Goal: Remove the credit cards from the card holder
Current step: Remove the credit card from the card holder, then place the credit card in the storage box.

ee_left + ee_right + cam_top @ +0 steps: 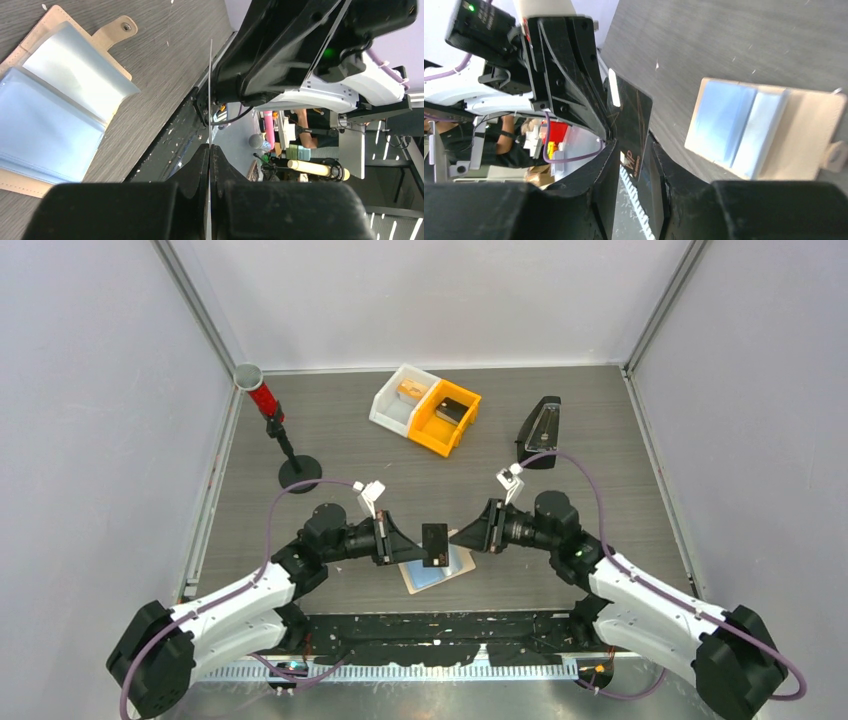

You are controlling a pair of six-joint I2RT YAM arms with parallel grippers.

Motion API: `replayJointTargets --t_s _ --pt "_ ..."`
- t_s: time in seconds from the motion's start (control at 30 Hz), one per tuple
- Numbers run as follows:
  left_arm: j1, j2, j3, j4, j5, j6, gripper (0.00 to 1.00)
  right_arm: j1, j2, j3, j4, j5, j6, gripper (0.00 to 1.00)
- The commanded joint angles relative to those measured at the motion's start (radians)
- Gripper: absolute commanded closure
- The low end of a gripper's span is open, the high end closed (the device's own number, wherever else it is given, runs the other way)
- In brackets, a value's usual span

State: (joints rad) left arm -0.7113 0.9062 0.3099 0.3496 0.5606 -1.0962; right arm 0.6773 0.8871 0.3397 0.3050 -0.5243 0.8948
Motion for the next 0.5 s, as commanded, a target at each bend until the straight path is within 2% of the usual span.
replayJointTargets --t_s 0.0,0.17,0.33,0.47 --pt "-0.001 -0.041 0.013 -0.059 0.058 0.085 1.0 -0.118 -0.06 0.159 -0.216 -0.176 -0.208 0.64" --pt "-0.001 -0.069 0.047 -0.211 0.119 0.202 1.0 -0.157 0.005 0.369 -0.557 -0.212 -0.473 0.64" --pt "-0.001 -0.066 0.062 -0.267 0.173 0.248 1.0 -0.155 0.124 0.443 -0.572 -0.346 -0.524 0.64" --pt "-0.001 -0.056 0.057 -0.248 0.205 0.245 1.0 -0.109 0.229 0.483 -0.566 -0.372 -0.561 0.64"
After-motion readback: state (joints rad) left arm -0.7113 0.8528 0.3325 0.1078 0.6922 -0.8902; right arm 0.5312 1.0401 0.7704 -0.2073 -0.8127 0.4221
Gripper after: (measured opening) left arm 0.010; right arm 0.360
